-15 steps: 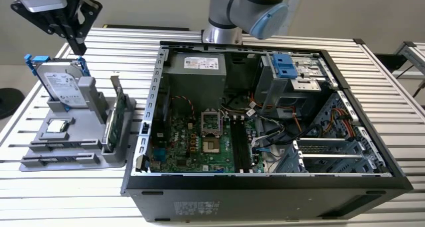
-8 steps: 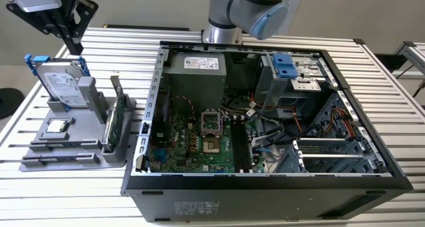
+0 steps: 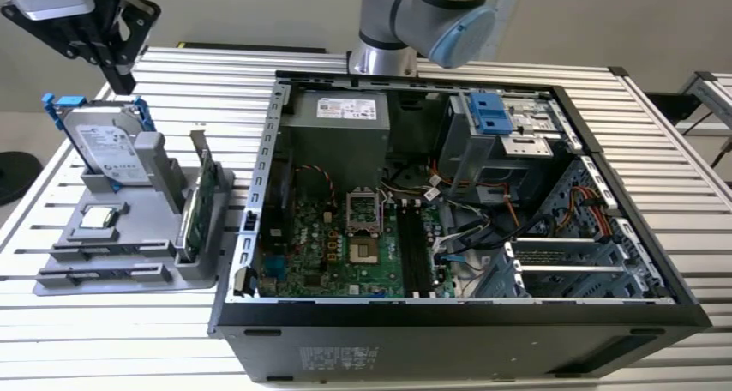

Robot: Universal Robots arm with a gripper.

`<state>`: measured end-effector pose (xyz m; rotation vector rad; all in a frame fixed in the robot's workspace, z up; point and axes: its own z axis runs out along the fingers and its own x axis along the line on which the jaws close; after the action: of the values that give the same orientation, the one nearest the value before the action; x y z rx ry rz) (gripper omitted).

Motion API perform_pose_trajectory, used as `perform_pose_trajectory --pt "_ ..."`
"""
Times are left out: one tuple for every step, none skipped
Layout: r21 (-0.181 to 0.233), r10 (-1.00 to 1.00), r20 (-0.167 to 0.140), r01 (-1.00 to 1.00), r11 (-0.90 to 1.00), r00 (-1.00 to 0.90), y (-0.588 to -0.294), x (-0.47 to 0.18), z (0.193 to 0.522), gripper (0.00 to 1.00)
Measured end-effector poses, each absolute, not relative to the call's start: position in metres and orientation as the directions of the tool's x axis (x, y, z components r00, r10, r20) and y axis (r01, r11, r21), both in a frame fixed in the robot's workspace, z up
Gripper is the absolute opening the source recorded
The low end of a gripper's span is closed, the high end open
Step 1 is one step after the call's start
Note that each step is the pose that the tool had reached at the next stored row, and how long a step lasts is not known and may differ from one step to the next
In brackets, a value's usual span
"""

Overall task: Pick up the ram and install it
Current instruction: 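Reach for the ram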

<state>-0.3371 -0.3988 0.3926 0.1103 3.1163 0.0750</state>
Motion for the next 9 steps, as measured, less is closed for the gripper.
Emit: perform_pose_trajectory --pt "0.049 0.071 -0.021 0.07 0.996 -0.997 -0.399 -0.339 0.393 0.0" --pt "0.049 0.071 -0.021 0.07 0.996 -0.997 -0.399 -0.34 0.393 0.0" --pt "0.049 0.071 -0.021 0.07 0.996 -0.997 -0.399 -0.341 0.393 0.0" --pt "0.049 0.071 -0.021 0.07 0.996 -0.997 -0.399 -0.343 0.393 0.0" --pt "0.049 0.071 -0.021 0.07 0.996 -0.997 -0.399 -0.344 0.393 0.0" --pt "0.049 0.071 -0.021 0.07 0.996 -0.997 -0.399 -0.345 0.393 0.0" --pt "0.049 0.071 -0.021 0.07 0.996 -0.997 -0.399 -0.347 0.393 0.0" --pt "0.049 0.071 -0.021 0.07 0.996 -0.997 -0.399 -0.348 0.393 0.0" --pt "0.049 0.071 -0.021 0.07 0.996 -0.997 -0.399 -0.349 0.393 0.0"
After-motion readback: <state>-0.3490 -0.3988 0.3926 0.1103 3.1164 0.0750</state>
